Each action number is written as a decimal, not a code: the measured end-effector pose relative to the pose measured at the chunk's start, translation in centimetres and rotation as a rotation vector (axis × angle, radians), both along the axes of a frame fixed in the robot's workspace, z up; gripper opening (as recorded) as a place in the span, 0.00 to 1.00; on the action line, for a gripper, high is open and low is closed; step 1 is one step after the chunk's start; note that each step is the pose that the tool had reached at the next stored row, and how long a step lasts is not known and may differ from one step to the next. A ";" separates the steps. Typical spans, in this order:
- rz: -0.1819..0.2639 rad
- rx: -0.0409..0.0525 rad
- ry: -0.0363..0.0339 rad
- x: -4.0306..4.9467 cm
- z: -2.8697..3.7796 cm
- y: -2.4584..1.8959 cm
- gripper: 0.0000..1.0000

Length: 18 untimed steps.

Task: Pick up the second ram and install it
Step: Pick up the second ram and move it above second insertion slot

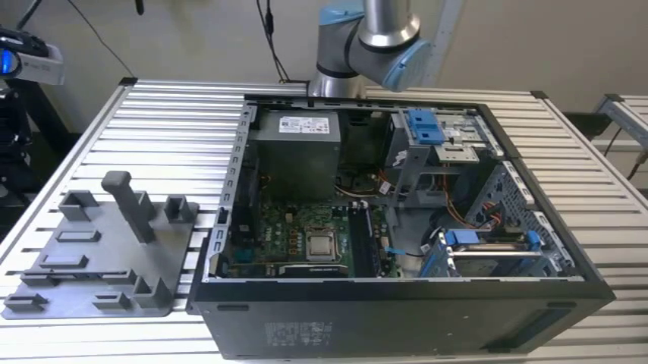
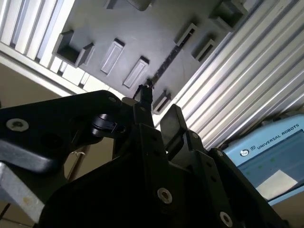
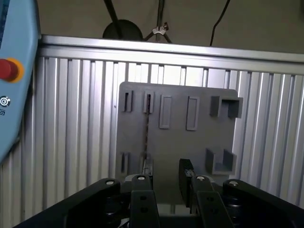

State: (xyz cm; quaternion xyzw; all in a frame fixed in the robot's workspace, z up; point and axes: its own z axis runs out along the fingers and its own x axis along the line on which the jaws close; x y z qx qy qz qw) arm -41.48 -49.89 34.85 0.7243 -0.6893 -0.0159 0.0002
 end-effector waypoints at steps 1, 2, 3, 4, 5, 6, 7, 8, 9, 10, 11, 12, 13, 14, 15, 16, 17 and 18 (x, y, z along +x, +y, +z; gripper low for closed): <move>0.001 0.0000 0.0000 0.00 -0.18 -0.02 0.36; 0.002 0.0000 0.0000 0.00 -0.35 -0.04 0.36; 0.003 0.0001 -0.0002 0.00 -0.53 -0.06 0.36; 0.004 0.0000 -0.0001 0.00 -0.70 -0.06 0.36; 0.005 0.0001 -0.0001 0.00 -0.88 -0.07 0.36; 0.007 0.0001 -0.0001 0.00 -1.08 -0.07 0.36; 0.008 0.0000 -0.0001 0.00 -1.26 -0.09 0.36; 0.009 0.0000 -0.0001 0.01 -1.44 -0.12 0.36; 0.010 0.0000 0.0000 0.01 -1.61 -0.15 0.36; 0.011 0.0001 -0.0001 0.01 -1.80 -0.19 0.36; 0.012 0.0001 -0.0001 0.00 -1.98 -0.23 0.36; 0.013 0.0001 -0.0001 0.00 -2.16 -0.29 0.36; 0.014 0.0001 -0.0001 0.00 -2.35 -0.33 0.36; 0.015 0.0000 0.0000 0.00 -2.53 -0.33 0.36; 0.016 -0.0001 0.0000 0.00 -2.69 -0.33 0.36; 0.016 -0.0001 0.0000 0.00 -2.88 -0.33 0.36; 0.017 -0.0001 0.0000 0.00 -3.06 -0.34 0.36; 0.017 0.0000 -0.0002 0.00 -3.25 -0.35 0.36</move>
